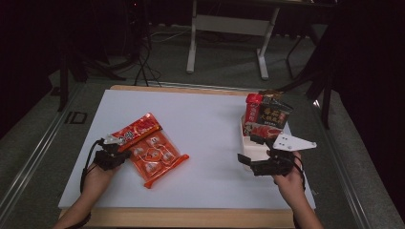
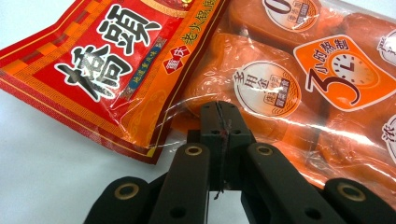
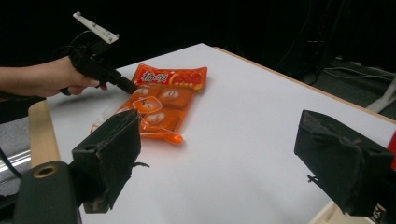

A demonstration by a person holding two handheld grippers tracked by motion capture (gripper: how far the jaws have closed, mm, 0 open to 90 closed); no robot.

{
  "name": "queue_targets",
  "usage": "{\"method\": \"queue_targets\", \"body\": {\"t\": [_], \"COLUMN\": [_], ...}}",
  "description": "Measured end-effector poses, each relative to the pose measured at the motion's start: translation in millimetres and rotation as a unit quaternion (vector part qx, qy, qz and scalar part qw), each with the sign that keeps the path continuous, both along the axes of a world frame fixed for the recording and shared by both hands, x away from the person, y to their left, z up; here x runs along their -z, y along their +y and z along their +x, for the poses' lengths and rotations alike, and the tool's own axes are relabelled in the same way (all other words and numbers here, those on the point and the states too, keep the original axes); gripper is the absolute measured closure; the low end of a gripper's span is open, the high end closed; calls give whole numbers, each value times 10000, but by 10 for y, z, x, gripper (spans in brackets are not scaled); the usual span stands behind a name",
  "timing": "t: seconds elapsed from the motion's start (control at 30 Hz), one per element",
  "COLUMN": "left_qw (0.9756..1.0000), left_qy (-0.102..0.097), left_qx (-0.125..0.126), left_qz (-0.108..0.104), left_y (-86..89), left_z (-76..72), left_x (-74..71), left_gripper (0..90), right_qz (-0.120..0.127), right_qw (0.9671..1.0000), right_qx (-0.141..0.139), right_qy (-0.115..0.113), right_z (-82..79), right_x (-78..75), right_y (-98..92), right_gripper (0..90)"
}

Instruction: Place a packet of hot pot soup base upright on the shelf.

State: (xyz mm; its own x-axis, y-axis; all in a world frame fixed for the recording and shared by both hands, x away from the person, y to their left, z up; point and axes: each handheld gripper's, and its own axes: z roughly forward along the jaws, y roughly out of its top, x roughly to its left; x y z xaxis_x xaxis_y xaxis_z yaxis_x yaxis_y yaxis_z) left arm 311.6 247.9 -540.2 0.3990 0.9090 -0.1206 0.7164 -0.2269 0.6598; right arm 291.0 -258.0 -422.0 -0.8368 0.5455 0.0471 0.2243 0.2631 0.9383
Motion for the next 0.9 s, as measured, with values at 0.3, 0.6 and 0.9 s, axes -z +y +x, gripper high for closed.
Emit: {"method": "queue_targets", "body": {"t": [0.3, 0.6, 0.9], "left_qw": [10000, 9997, 9992], "left_qy": [5, 10, 60], "left_qx": [25, 123, 385], "left_qz": [-9, -204, -75], "left_y": [-65, -146, -368], "left_z": [163, 322, 505], "left_x": [-4, 6, -18], "left_gripper": [899, 899, 899], "right_qz": [71, 65, 46], "right_qw": [9999, 9999, 9999], "right_qx": [-70, -96, -132], "right_qy": [8, 5, 3], "right_z": [-28, -64, -89], "right_x": [-12, -5, 14], "right_y": [-2, -1, 0], "right_gripper": [144, 145, 145]}}
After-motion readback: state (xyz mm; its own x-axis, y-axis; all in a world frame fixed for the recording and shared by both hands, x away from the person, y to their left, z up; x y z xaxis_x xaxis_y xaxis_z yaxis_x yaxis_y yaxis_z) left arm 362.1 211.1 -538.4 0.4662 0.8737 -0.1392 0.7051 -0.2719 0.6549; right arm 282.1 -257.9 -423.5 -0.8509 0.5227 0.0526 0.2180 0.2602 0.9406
